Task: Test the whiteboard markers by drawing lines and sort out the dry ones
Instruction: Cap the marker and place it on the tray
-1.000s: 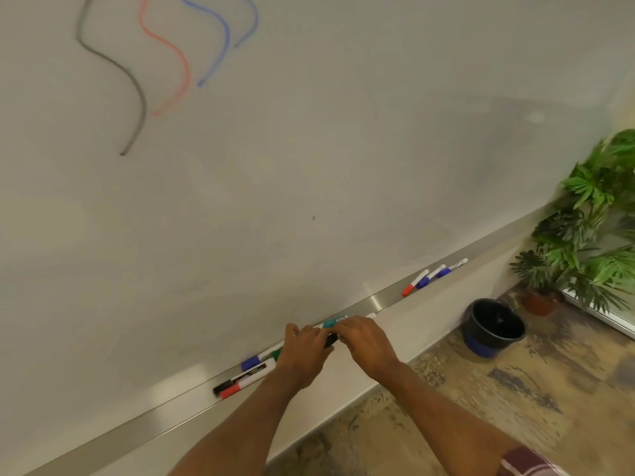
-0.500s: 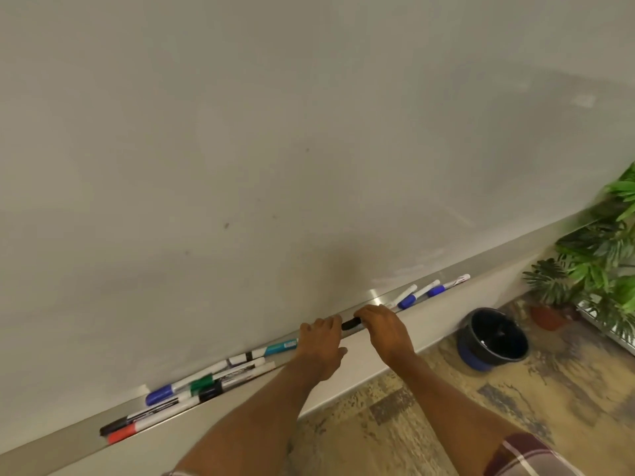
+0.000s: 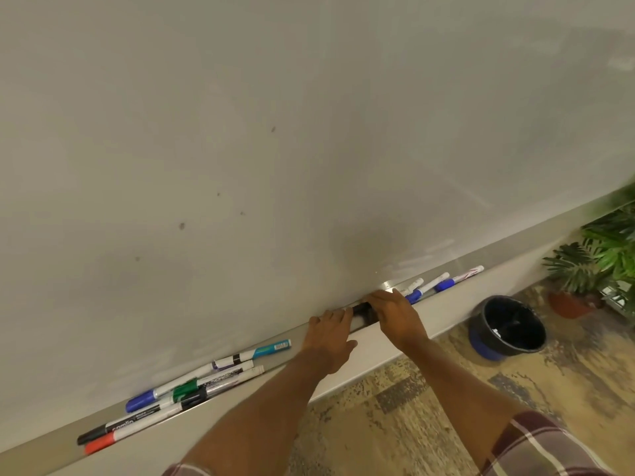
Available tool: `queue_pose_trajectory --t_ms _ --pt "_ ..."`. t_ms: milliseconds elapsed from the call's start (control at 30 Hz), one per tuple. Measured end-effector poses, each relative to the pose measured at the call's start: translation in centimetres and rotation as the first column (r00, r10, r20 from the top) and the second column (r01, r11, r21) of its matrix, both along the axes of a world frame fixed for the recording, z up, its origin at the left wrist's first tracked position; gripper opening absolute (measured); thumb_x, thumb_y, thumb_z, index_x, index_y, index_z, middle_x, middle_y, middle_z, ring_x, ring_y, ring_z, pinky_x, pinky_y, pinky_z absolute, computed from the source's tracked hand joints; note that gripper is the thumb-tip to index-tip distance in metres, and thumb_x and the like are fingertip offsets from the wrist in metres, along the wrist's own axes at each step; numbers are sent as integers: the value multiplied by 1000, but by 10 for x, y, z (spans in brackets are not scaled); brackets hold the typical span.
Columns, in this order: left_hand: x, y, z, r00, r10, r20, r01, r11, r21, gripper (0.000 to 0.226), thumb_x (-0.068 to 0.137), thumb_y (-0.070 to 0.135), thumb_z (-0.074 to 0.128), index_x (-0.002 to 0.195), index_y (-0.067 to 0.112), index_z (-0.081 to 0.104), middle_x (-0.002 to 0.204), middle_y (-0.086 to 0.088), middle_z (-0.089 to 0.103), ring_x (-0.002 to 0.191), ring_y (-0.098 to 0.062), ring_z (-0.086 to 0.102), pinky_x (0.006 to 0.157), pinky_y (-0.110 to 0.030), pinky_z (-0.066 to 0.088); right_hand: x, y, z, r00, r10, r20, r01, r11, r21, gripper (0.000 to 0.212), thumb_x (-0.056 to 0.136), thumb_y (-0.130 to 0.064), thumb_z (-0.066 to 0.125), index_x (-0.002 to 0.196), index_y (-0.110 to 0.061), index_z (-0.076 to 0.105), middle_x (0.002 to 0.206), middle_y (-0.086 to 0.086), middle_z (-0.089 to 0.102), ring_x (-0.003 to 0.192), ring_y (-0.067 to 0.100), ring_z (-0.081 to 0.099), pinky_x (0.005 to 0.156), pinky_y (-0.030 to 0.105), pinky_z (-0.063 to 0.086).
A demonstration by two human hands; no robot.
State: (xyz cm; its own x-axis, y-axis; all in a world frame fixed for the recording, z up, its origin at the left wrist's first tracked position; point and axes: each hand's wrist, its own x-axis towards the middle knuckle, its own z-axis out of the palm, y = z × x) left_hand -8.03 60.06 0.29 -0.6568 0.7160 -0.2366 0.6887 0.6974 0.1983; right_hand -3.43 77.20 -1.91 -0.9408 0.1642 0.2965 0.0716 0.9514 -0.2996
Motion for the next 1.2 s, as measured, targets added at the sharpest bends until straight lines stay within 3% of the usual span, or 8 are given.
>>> queue_pose_trajectory --t_ms 100,233,467,567,633,900,1033,1200 --pt "0 2 1 1000 -3 -7 3 1000 3 65 101 38 46 154 14 16 155 -6 30 139 -26 30 112 -44 24 2 7 -4 1000 -16 1 15 1000 23 33 79 0 70 110 -11 68 107 9 70 98 27 66 96 44 48" --pt "2 2 5 1000 0 -23 0 1000 4 62 101 39 45 152 14 20 156 -5 29 140 -25 29 114 -43 22 5 4 -9 994 -111 19 110 994 27 30 80 -4 71 110 -8 69 114 14 67 106 33 62 94 44 47" --pt "8 -10 12 998 48 -47 -48 999 18 59 101 41 44 151 16 25 156 -4 29 143 -24 27 119 -44 16 15 -23 -13 990 -141 -29 143 985 95 21 88 -26 63 105 -14 68 109 7 69 101 27 65 94 42 47" --pt "9 -24 17 995 96 -35 -95 995 16 59 102 42 42 151 16 24 158 -4 26 144 -24 23 120 -45 14 22 -46 -7 986 -168 17 165 978 127 50 96 -44 29 109 -16 69 112 6 68 106 26 64 97 46 45" --pt "9 -39 19 992 128 -21 -128 992 10 59 102 44 40 152 17 23 159 -4 24 145 -24 21 120 -44 13 24 -65 0 985 -169 45 163 979 121 62 97 -50 18 113 -17 68 116 5 68 110 26 62 97 48 45" --pt "32 -126 11 980 181 -81 -177 983 45 63 102 52 29 154 18 18 160 -2 20 147 -21 16 120 -43 5 43 -142 15 986 -100 134 88 992 94 70 95 -60 15 127 -17 59 128 6 61 119 25 57 101 48 41" --pt "44 -176 10 964 257 -69 -259 966 -24 70 100 59 18 156 19 3 164 -1 3 151 -22 -1 120 -45 -6 47 -185 19 983 -79 168 62 993 101 72 93 -63 14 132 -19 55 132 5 58 123 25 54 101 51 41" --pt "56 -241 8 946 319 -59 -323 945 -55 73 98 62 13 156 21 -4 164 -1 -8 150 -23 -10 120 -49 -7 54 -249 24 974 -58 219 38 995 94 75 93 -65 9 134 -20 53 133 4 57 125 23 52 102 48 38"
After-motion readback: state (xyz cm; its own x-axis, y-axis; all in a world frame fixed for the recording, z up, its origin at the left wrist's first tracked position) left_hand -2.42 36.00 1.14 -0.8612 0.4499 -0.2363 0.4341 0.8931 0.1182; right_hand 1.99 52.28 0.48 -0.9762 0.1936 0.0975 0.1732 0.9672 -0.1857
